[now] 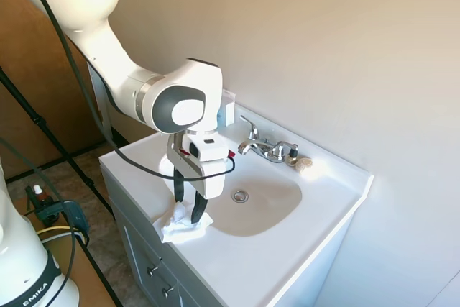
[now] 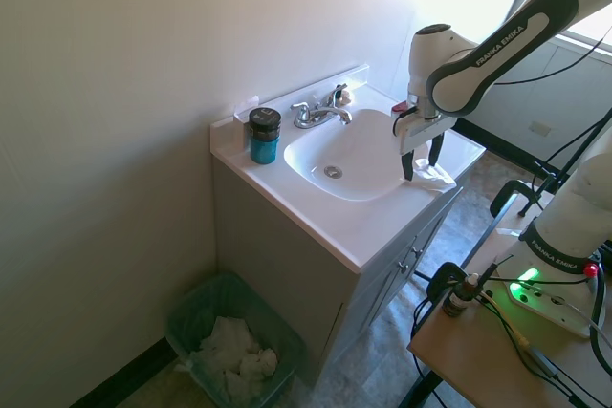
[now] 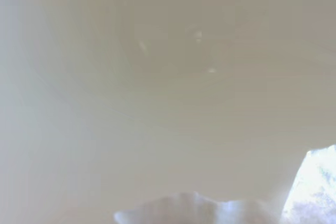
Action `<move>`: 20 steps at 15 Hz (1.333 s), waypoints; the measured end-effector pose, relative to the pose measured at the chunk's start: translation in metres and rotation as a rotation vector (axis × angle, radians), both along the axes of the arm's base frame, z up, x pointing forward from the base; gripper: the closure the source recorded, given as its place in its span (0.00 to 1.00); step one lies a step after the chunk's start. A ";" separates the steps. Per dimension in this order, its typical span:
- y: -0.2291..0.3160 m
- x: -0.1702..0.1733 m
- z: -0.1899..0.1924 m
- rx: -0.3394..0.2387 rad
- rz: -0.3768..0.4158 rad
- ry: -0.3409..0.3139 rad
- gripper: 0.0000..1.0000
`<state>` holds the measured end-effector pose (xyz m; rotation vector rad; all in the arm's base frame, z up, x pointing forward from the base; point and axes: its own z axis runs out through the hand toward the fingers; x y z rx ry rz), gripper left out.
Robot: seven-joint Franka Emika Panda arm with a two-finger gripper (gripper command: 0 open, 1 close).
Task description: Throw the tissue in the trash bin
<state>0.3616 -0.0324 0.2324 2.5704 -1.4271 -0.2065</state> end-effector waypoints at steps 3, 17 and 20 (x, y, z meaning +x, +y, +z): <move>0.000 0.000 0.000 0.001 0.000 -0.003 1.00; 0.007 0.007 -0.001 0.049 -0.005 -0.043 1.00; 0.011 0.013 0.005 0.058 -0.001 -0.065 1.00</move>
